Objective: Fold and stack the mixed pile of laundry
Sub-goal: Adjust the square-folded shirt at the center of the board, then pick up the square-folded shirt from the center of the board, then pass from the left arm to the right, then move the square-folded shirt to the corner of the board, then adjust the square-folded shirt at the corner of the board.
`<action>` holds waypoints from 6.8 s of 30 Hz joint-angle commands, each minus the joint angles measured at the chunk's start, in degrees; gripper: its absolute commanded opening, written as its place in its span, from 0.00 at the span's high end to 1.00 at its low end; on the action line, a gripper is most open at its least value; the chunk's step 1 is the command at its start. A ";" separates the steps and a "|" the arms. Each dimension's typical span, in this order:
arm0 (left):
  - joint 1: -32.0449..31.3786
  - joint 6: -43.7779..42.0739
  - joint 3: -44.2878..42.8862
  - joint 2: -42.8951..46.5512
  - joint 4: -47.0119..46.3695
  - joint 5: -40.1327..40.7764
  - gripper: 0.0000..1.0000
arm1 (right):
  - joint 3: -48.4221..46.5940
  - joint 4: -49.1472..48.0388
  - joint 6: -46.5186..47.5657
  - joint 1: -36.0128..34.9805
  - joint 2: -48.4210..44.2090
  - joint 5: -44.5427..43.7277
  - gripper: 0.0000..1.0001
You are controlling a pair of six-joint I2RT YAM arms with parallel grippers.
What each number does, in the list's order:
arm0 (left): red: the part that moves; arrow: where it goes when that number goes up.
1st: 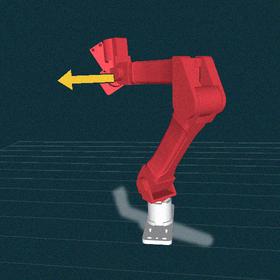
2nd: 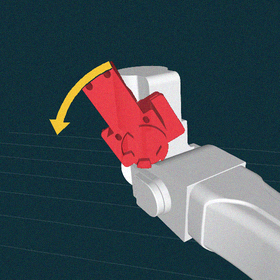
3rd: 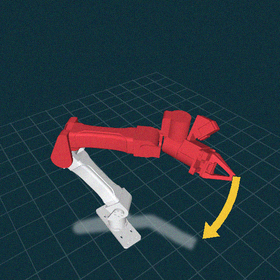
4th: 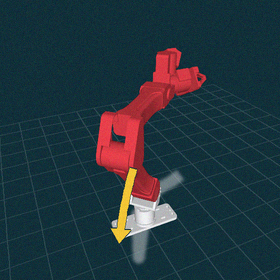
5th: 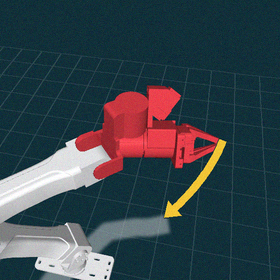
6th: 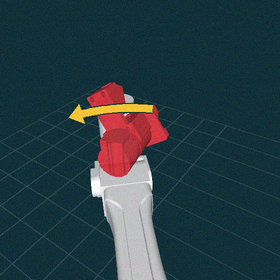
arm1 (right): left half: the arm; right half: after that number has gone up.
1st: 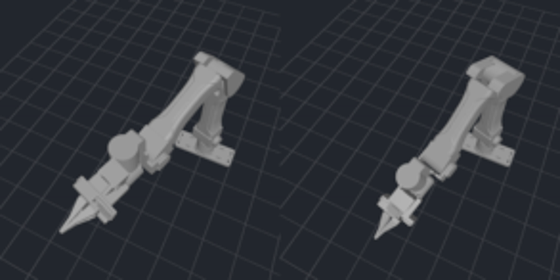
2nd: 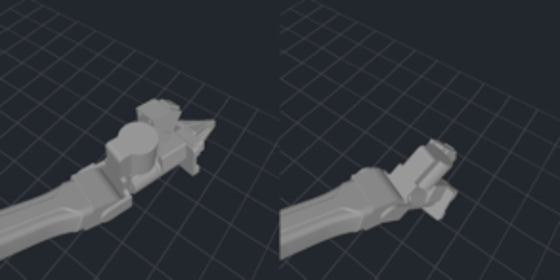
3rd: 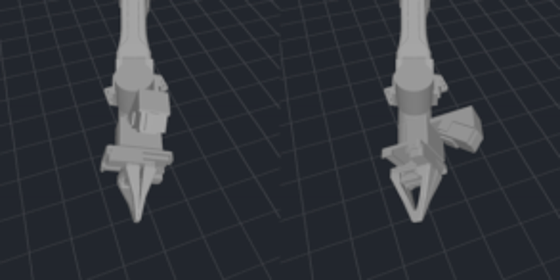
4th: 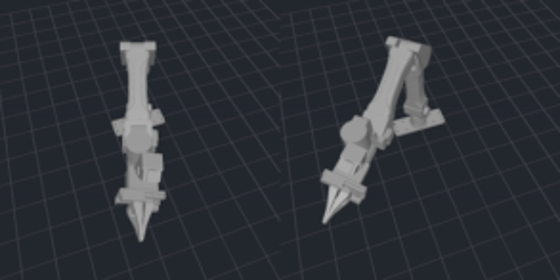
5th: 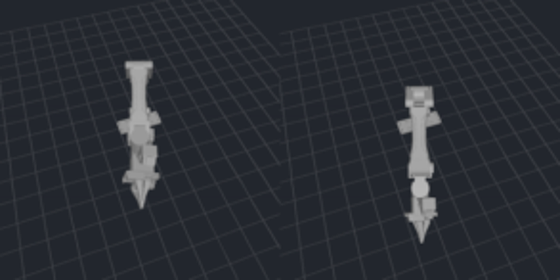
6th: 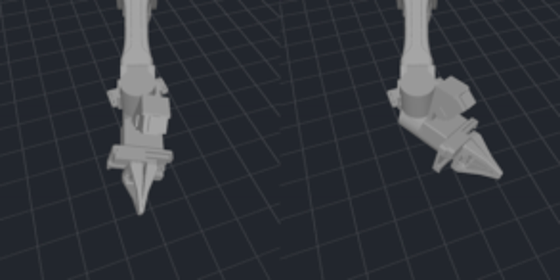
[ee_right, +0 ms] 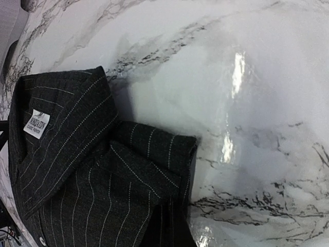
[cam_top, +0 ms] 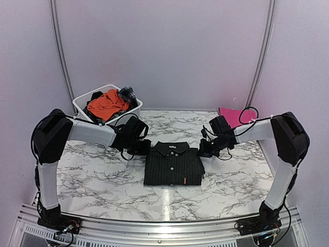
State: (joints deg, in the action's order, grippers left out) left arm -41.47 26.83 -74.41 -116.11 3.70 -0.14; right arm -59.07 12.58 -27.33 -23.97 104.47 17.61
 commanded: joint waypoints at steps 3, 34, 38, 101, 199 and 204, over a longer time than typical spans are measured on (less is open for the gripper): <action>0.48 -1.90 -0.38 1.59 1.75 3.69 0.68 | -5.81 0.28 1.82 0.51 0.28 1.26 0.83; -24.64 -41.85 -6.77 -2.34 -2.13 -1.59 0.36 | 24.39 -20.73 -15.85 1.56 -13.79 17.41 0.89; -25.71 -43.09 -7.79 -4.16 -2.02 -0.48 0.36 | 24.93 -20.98 -16.12 0.03 -11.98 19.39 1.00; -24.97 -33.24 -11.63 -4.63 -10.65 -1.02 0.81 | 23.69 -46.18 -42.86 -5.86 -2.78 12.35 0.68; -15.31 -16.55 6.56 20.25 6.56 16.50 0.01 | -65.79 26.68 31.34 37.24 24.71 -22.82 0.40; -13.41 -12.33 7.37 24.90 6.49 16.52 0.01 | -57.18 24.64 30.22 37.23 16.82 -18.70 0.36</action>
State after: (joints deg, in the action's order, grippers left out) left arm -56.49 10.15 -66.65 -96.47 9.32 15.35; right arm -120.81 39.18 4.43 13.41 129.34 -5.10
